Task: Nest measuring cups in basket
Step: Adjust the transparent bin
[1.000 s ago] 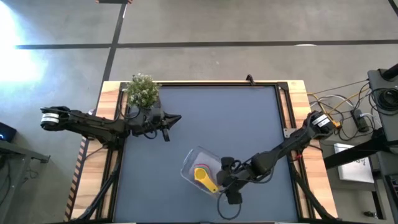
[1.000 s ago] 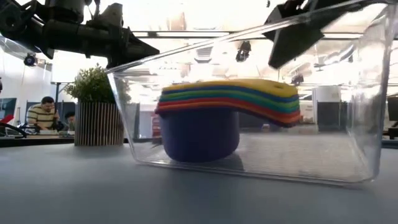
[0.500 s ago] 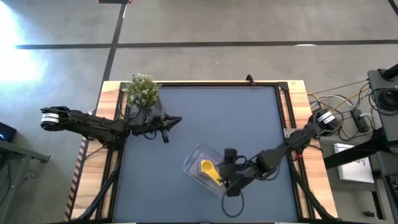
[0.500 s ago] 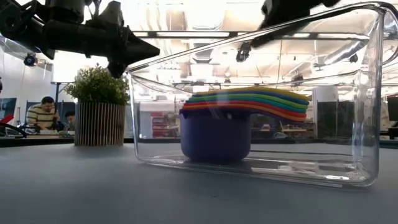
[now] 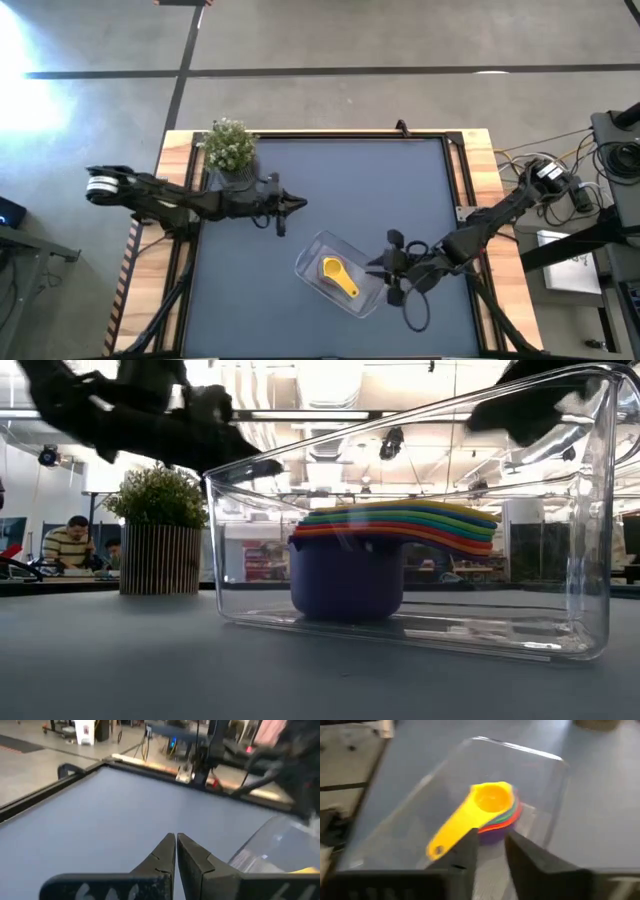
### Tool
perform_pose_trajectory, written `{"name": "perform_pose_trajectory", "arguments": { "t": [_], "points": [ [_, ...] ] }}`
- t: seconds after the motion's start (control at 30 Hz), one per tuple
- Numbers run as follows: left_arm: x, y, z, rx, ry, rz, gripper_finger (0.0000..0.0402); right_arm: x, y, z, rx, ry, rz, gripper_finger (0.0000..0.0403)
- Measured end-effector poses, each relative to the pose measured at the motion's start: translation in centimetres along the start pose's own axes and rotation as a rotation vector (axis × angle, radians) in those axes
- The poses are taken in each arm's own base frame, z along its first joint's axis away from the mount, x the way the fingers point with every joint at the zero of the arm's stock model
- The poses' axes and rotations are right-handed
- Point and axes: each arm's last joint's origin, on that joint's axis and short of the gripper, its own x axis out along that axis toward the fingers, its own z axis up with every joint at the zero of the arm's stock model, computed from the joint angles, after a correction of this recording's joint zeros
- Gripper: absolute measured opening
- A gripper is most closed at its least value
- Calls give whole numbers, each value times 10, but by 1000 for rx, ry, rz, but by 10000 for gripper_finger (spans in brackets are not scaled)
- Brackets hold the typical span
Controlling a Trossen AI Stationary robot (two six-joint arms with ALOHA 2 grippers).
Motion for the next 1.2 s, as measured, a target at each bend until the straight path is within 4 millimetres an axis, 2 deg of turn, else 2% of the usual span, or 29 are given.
{"name": "perform_pose_trajectory", "arguments": {
  "t": [0.1,0.23,0.47,0.73,1.2],
  "points": [
    [24,-3,2,43,68,14,0,-8,7,-4,-31,44,83,23],
    [51,-6,1,88,168,30,0,-15,20,-13,-20,112,203,10],
    [79,-10,-3,98,242,-35,0,-18,36,-28,36,241,337,8],
    [88,-14,-10,68,437,-81,0,-6,31,-41,27,303,219,8],
    [77,-34,-17,40,560,-232,0,1,6,-34,50,325,80,8]
  ]
}}
